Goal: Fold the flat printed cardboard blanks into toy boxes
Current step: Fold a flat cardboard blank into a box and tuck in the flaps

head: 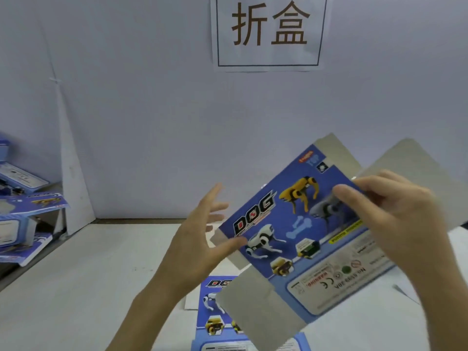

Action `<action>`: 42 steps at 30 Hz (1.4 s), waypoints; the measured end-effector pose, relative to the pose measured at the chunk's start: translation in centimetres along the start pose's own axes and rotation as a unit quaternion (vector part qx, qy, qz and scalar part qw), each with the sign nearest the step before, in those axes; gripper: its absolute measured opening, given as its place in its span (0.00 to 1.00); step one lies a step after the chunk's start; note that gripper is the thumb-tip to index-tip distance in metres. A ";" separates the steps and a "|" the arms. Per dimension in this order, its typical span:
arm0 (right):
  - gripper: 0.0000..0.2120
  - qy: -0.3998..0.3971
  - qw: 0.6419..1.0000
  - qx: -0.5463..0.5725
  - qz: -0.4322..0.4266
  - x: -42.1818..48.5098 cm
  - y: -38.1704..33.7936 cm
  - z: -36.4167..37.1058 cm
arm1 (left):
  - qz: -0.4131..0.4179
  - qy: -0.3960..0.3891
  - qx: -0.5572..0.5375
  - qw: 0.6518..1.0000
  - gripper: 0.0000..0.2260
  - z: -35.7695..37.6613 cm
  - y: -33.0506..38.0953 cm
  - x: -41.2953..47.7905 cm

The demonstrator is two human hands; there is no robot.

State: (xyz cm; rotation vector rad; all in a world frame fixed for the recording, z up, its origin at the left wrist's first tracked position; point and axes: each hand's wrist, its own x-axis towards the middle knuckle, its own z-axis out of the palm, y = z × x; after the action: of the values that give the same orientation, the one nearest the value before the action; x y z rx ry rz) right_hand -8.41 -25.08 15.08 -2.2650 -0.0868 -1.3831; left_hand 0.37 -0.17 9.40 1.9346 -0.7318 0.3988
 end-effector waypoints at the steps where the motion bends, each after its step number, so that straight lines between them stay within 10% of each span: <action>1: 0.08 0.005 0.998 0.062 0.021 0.1 0.3 -0.3 | -0.051 -0.041 -0.023 0.998 0.37 -0.1 -0.6 0.1; 5: 0.08 -0.005 0.963 0.244 0.115 0.0 0.5 0.6 | -0.106 -0.119 -0.021 0.987 0.19 -0.5 -1.9 -0.1; 11: 0.11 -0.147 0.928 0.322 0.113 -0.4 0.4 1.5 | -0.078 -0.029 0.007 0.997 0.10 -1.3 -2.3 0.0; 20: 0.46 -0.210 0.893 0.329 0.224 -0.6 -1.3 2.0 | 0.045 0.073 0.161 0.983 0.07 -2.5 -3.2 0.5; 21: 0.22 -0.183 0.898 0.346 0.201 -1.0 -0.1 2.3 | 0.077 0.089 0.198 0.973 0.09 -2.9 -2.7 0.5; 28: 0.10 -0.195 0.826 0.443 0.290 -1.3 0.1 2.9 | 0.085 0.121 0.134 0.980 0.19 -5.3 -1.8 0.1; 30: 0.11 -0.215 0.829 0.436 0.276 -1.1 0.1 2.9 | 0.072 0.065 0.127 0.987 0.08 -5.9 -2.0 0.0; 35: 0.20 -0.274 0.864 0.375 0.193 -1.5 0.1 2.6 | -0.089 -0.272 -0.042 0.957 0.17 -8.7 -2.5 -0.6; 42: 0.08 -0.378 0.858 0.346 0.039 -1.9 -2.4 2.5 | -0.021 -0.259 -0.028 0.965 0.50 -4.5 1.0 -0.9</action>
State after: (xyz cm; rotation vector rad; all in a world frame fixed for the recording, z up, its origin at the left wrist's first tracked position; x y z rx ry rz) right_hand -7.95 -21.54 13.43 -1.9814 -0.6315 -0.2423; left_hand -0.81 3.80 11.65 2.0132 -1.0191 -0.1654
